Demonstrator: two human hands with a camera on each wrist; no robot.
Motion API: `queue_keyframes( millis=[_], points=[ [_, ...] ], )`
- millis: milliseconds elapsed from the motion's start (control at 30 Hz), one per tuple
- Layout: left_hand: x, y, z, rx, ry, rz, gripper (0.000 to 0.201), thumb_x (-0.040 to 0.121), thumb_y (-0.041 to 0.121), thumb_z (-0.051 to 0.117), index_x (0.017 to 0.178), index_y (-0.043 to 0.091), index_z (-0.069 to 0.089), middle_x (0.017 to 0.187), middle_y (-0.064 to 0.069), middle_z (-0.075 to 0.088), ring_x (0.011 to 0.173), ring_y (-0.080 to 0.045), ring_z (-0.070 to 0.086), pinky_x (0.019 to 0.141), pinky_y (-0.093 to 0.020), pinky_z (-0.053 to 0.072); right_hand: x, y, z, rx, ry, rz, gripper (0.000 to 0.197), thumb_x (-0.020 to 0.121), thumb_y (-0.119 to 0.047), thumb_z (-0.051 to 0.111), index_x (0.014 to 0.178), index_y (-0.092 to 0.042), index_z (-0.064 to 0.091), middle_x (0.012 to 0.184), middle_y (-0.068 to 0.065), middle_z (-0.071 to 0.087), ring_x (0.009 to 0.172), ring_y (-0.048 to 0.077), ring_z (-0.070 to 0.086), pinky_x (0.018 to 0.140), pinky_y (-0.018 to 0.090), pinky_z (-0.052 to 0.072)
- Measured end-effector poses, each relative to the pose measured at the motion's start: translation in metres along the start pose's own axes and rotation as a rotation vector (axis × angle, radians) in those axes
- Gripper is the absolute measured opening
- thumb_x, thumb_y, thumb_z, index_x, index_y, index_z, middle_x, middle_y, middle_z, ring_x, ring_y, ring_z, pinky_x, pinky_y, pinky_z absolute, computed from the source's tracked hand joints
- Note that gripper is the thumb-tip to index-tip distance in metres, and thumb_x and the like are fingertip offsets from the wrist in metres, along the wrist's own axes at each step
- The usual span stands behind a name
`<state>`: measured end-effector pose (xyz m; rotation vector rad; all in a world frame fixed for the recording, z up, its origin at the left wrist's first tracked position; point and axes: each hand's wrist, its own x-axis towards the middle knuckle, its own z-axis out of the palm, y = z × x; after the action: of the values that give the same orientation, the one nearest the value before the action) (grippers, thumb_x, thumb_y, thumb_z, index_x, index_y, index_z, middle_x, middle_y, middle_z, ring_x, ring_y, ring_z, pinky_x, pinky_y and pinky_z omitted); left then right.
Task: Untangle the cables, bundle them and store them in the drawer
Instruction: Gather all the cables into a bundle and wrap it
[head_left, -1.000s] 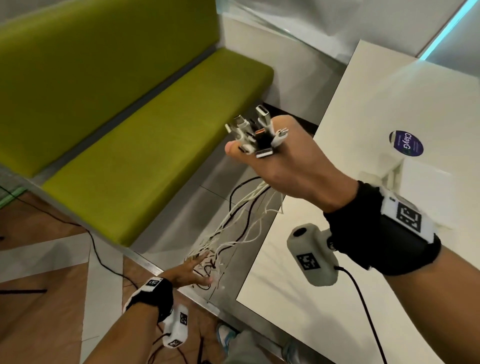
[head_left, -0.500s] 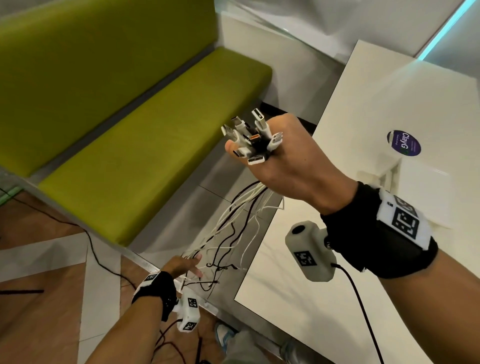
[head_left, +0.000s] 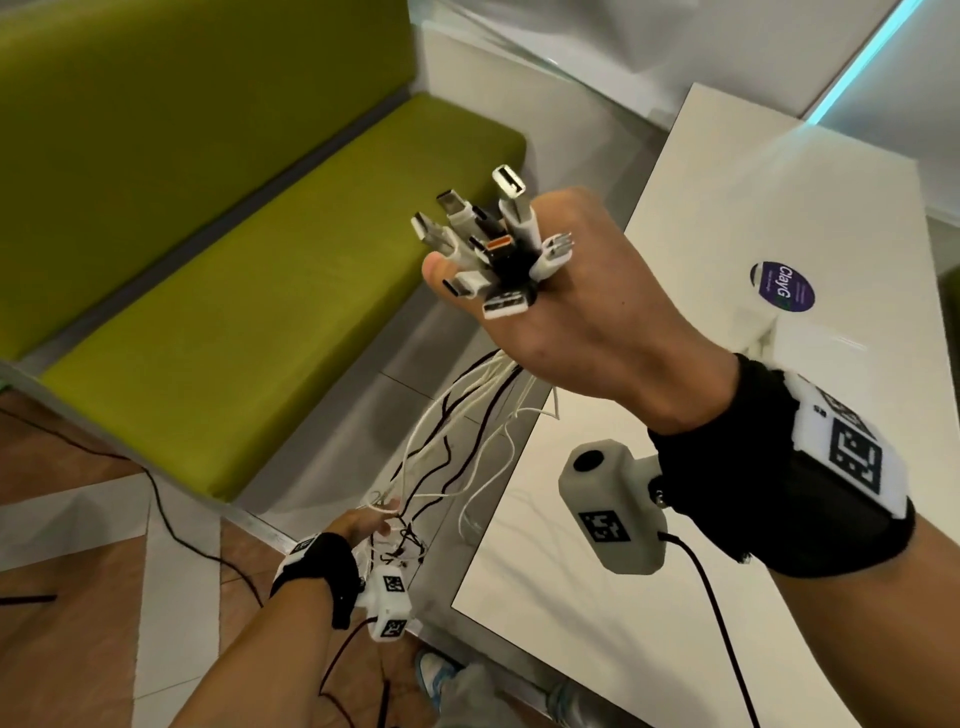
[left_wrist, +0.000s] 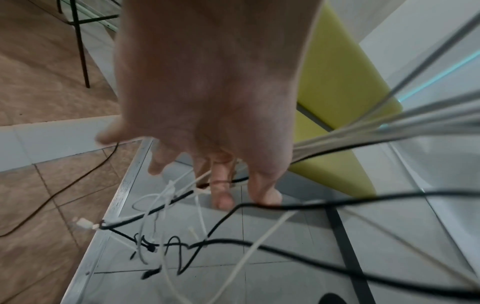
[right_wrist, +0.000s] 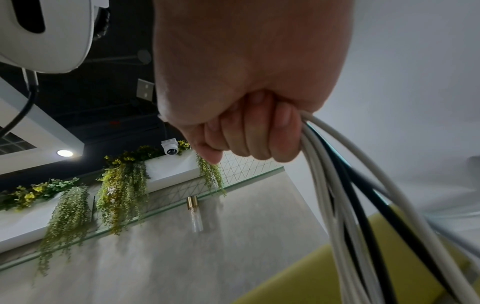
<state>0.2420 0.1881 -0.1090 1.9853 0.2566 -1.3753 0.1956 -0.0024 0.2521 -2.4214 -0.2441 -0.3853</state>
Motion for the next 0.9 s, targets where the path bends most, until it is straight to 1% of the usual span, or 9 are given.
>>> queue_keyframes(
  millis=[100, 167, 267, 433, 500, 567, 667, 800, 900],
  points=[
    [-0.001, -0.001, 0.012, -0.202, -0.060, -0.030, 0.030, 0.089, 0.028, 0.061, 0.111, 0.012, 0.049, 0.125, -0.009, 0.041, 0.106, -0.027, 0.047, 0.091, -0.036, 0.041, 0.005, -0.006, -0.006, 0.019, 0.015, -0.026, 0.034, 0.086, -0.019, 0.056, 0.054, -0.016, 0.044, 0.052, -0.004, 0.036, 0.053, 0.013, 0.034, 0.048, 0.027, 0.032],
    [-0.002, -0.005, 0.019, -0.300, -0.118, -0.028, 0.007, 0.097, 0.022, 0.051, 0.100, 0.016, 0.055, 0.132, -0.006, 0.041, 0.112, -0.032, 0.049, 0.099, -0.048, 0.039, 0.011, -0.009, -0.011, 0.035, 0.041, -0.040, 0.041, 0.088, -0.020, 0.058, 0.056, -0.032, 0.035, 0.052, -0.011, 0.036, 0.054, 0.011, 0.036, 0.050, 0.021, 0.033],
    [0.006, -0.018, 0.019, -0.487, -0.180, 0.044, 0.025, 0.101, 0.014, 0.035, 0.098, 0.006, 0.060, 0.134, 0.002, 0.046, 0.118, -0.032, 0.052, 0.098, -0.050, 0.037, 0.015, -0.007, -0.013, 0.032, 0.052, -0.056, 0.049, 0.089, -0.015, 0.058, 0.052, -0.032, 0.030, 0.050, -0.008, 0.033, 0.050, 0.013, 0.029, 0.047, 0.023, 0.027],
    [0.002, -0.037, 0.002, -0.577, 0.002, 0.047, 0.034, 0.086, 0.014, 0.036, 0.053, 0.017, 0.047, 0.129, 0.007, 0.056, 0.120, -0.027, 0.048, 0.099, -0.051, 0.029, 0.009, -0.001, -0.017, 0.063, 0.066, -0.023, 0.048, 0.090, -0.017, 0.060, 0.053, -0.032, 0.035, 0.052, -0.007, 0.038, 0.056, 0.011, 0.037, 0.053, 0.023, 0.032],
    [0.006, -0.041, -0.006, -0.541, 0.135, 0.003, 0.032, 0.089, 0.012, 0.037, 0.059, 0.015, 0.049, 0.128, 0.000, 0.057, 0.114, -0.028, 0.049, 0.092, -0.046, 0.033, 0.009, -0.002, -0.012, 0.073, 0.049, -0.009, 0.041, 0.089, -0.017, 0.061, 0.053, -0.026, 0.042, 0.053, 0.003, 0.045, 0.054, 0.017, 0.040, 0.054, 0.030, 0.036],
    [0.010, -0.043, -0.011, -0.522, 0.236, -0.056, 0.021, 0.095, 0.004, 0.042, 0.086, 0.003, 0.060, 0.131, -0.016, 0.052, 0.109, -0.032, 0.049, 0.087, -0.045, 0.039, 0.008, -0.003, -0.009, 0.056, 0.044, 0.010, 0.033, 0.089, -0.019, 0.060, 0.057, -0.013, 0.051, 0.060, 0.013, 0.053, 0.055, 0.025, 0.044, 0.057, 0.041, 0.040],
    [0.014, -0.049, -0.012, -0.509, 0.340, -0.119, 0.033, 0.100, 0.005, 0.042, 0.130, -0.008, 0.049, 0.138, -0.024, 0.048, 0.110, -0.034, 0.049, 0.088, -0.038, 0.039, 0.012, -0.007, -0.020, 0.137, 0.107, 0.036, 0.043, 0.090, -0.022, 0.062, 0.052, -0.032, 0.044, 0.052, -0.011, 0.046, 0.050, 0.008, 0.039, 0.051, 0.028, 0.039],
    [0.012, -0.041, -0.013, -0.255, 0.317, 0.028, 0.030, 0.095, 0.014, 0.058, 0.116, -0.007, 0.062, 0.115, -0.016, 0.061, 0.108, -0.032, 0.056, 0.082, -0.033, 0.040, 0.020, -0.014, -0.015, 0.091, 0.120, -0.060, 0.045, 0.087, -0.026, 0.054, 0.050, -0.034, 0.031, 0.051, -0.007, 0.034, 0.051, 0.014, 0.029, 0.050, 0.040, 0.033],
    [0.012, -0.027, -0.022, -0.116, 0.307, 0.154, 0.013, 0.086, 0.002, 0.064, 0.082, 0.007, 0.075, 0.099, -0.012, 0.070, 0.094, -0.027, 0.063, 0.076, -0.028, 0.044, 0.018, -0.007, -0.004, 0.065, 0.103, -0.033, 0.040, 0.090, -0.023, 0.057, 0.051, -0.024, 0.048, 0.056, 0.012, 0.051, 0.053, 0.028, 0.045, 0.053, 0.044, 0.037]
  ],
)
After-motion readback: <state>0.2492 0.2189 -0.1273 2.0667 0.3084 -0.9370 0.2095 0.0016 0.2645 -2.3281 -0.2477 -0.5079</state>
